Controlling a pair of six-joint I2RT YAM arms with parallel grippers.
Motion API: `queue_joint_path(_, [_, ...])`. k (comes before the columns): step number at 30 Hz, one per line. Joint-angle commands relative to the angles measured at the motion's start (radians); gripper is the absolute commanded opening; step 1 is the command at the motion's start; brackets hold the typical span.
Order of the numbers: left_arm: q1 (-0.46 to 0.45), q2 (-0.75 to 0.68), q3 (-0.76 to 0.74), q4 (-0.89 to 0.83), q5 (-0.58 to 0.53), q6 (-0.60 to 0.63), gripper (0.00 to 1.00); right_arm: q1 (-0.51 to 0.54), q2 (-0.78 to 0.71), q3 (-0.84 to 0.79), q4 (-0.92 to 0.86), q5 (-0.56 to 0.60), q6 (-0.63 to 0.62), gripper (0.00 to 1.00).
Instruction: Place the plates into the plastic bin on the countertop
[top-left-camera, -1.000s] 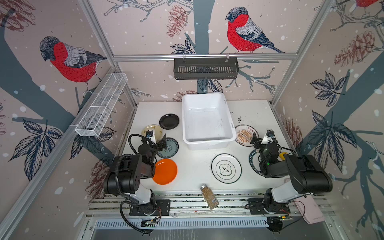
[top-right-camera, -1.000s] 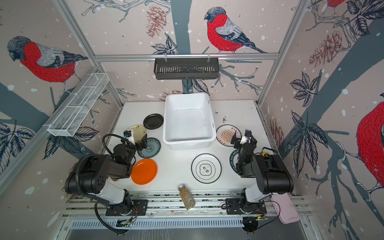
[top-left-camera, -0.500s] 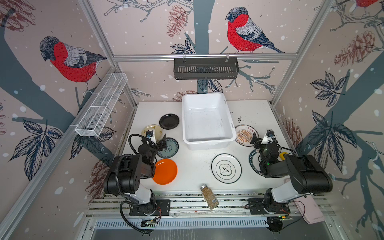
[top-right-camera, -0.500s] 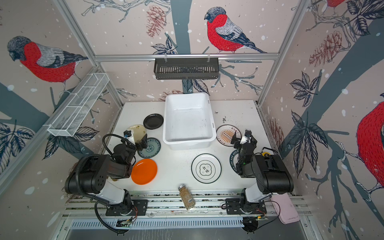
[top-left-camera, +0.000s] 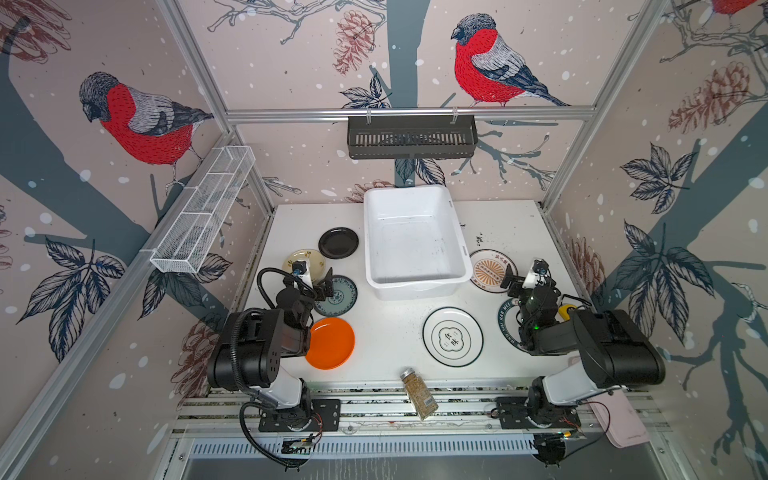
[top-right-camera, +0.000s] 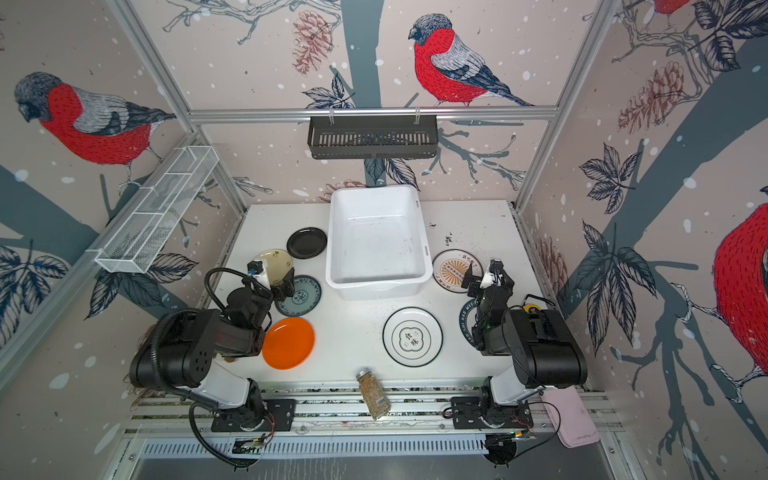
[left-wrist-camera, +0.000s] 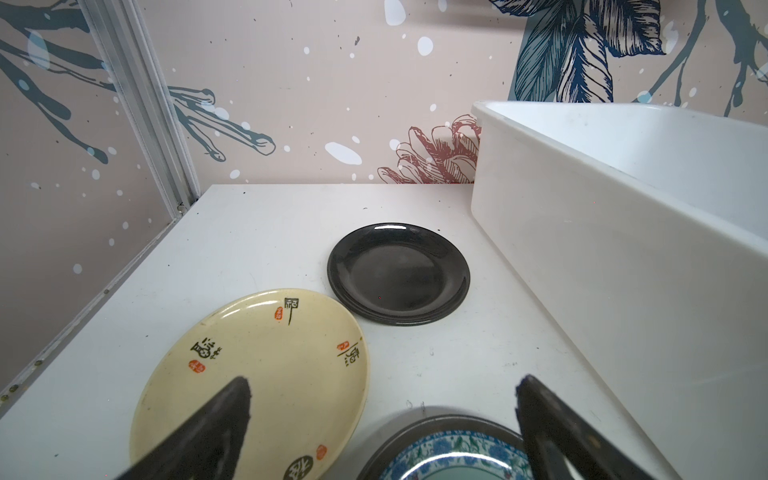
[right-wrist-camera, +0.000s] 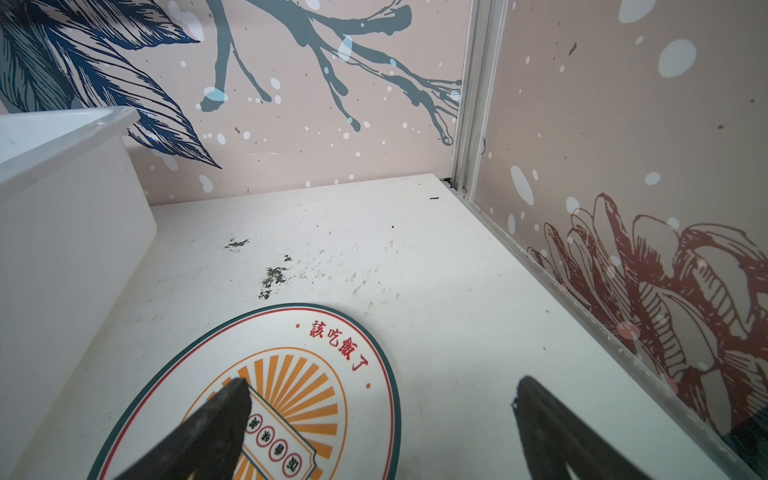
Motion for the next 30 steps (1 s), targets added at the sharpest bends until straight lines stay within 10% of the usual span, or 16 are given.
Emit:
queue_joint_path(1, [0.000,-0.003,0.004,0.023,-0.007,0.014,0.99,0.001,0.000,0.004,0.029,0.002,-0.001,1.00])
queue_joint_path(30, [0.001,-0.075,-0.008,-0.017,0.022,0.023,0.99,-0.005,-0.093,0.004,-0.045,0.028,0.016,1.00])
